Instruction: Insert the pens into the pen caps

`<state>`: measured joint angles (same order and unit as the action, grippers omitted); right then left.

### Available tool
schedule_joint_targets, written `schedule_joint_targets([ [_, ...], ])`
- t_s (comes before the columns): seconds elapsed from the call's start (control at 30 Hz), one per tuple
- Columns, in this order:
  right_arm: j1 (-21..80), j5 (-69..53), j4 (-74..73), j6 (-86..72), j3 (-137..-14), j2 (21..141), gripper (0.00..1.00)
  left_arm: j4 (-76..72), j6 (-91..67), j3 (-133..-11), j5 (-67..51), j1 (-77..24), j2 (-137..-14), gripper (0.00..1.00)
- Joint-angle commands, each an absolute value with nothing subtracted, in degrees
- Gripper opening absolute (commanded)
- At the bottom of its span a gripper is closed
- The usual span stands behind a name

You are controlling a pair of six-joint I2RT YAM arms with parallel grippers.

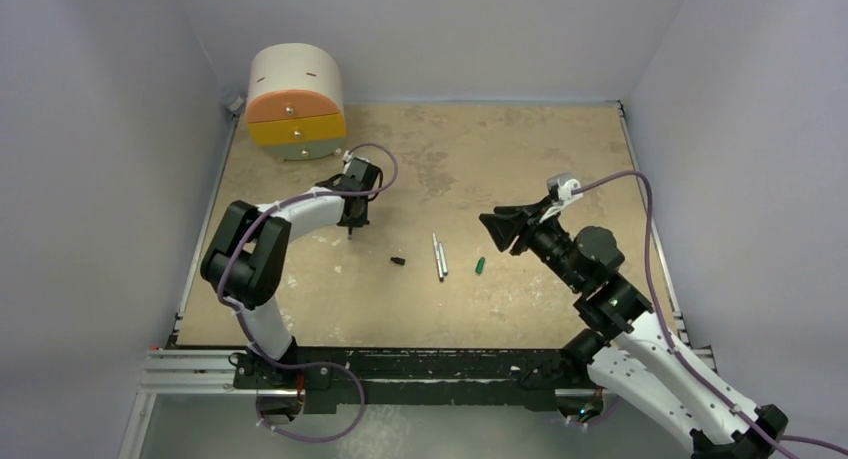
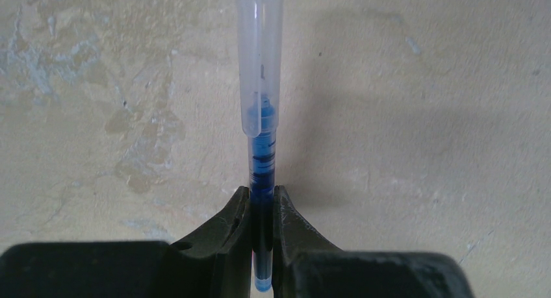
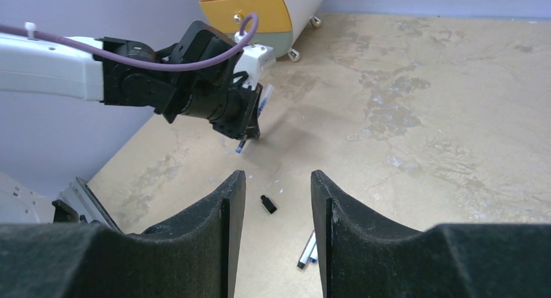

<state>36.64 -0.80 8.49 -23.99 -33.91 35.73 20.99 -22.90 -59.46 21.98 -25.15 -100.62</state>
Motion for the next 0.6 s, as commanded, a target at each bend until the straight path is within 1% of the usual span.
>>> schedule_joint_targets([
  [0.0,36.8,0.9,8.8,-23.4,-34.3,33.5,0.43,18.7,-20.6,-64.4,23.0,-24.5,-103.6,0.0],
  [0.3,36.8,2.9,7.4,-24.6,-32.0,32.2,0.43,17.3,-19.3,-68.0,19.5,-23.2,-109.6,0.0],
  [0.33,36.8,2.9,7.6,-24.8,-31.7,32.2,0.43,17.8,-19.1,-68.1,19.3,-23.1,-109.7,0.03],
  [0.37,36.8,2.9,7.9,-25.0,-31.4,32.3,0.43,18.0,-19.1,-68.1,19.3,-23.2,-109.7,0.08],
  [0.43,36.8,2.7,9.2,-24.9,-30.6,33.0,0.43,17.5,-19.1,-67.6,19.2,-23.2,-109.3,0.12],
  [0.57,36.8,2.6,10.2,-24.6,-30.1,36.5,0.44,18.4,-18.9,-67.6,20.0,-23.2,-109.3,0.23],
])
